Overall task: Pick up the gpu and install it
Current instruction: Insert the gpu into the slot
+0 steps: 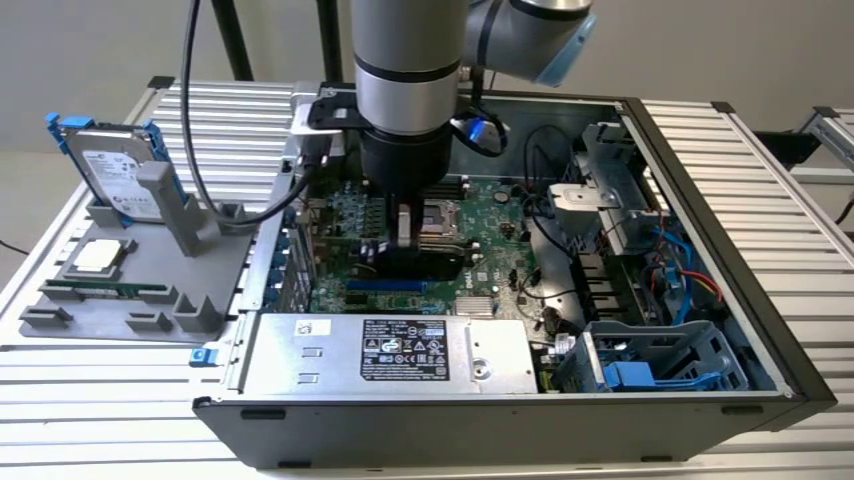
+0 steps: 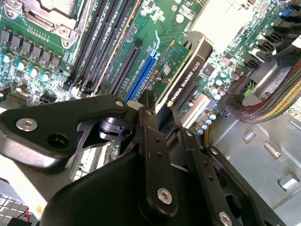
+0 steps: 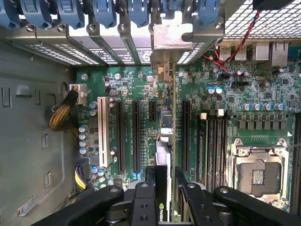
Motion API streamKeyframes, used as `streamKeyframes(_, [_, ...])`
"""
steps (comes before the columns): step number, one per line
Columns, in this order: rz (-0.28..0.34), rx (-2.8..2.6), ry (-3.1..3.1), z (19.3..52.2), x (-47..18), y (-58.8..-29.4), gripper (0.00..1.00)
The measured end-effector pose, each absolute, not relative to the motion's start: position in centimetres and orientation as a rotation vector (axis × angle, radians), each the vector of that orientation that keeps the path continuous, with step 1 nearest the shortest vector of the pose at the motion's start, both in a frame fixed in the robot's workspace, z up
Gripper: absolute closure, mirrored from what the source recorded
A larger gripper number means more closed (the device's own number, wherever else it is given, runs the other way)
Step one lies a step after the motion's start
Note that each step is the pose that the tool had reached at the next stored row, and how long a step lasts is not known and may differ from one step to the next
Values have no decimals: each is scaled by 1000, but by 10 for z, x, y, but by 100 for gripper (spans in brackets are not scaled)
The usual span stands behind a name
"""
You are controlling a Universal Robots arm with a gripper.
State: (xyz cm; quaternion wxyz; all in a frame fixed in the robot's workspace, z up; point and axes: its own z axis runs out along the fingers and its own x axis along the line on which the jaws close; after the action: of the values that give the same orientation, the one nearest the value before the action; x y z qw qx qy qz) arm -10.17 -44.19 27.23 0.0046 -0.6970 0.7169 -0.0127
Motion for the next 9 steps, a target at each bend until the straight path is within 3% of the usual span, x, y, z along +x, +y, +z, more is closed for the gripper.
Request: streamKeyframes(9, [-40, -2183, 2246, 267, -104, -442, 100])
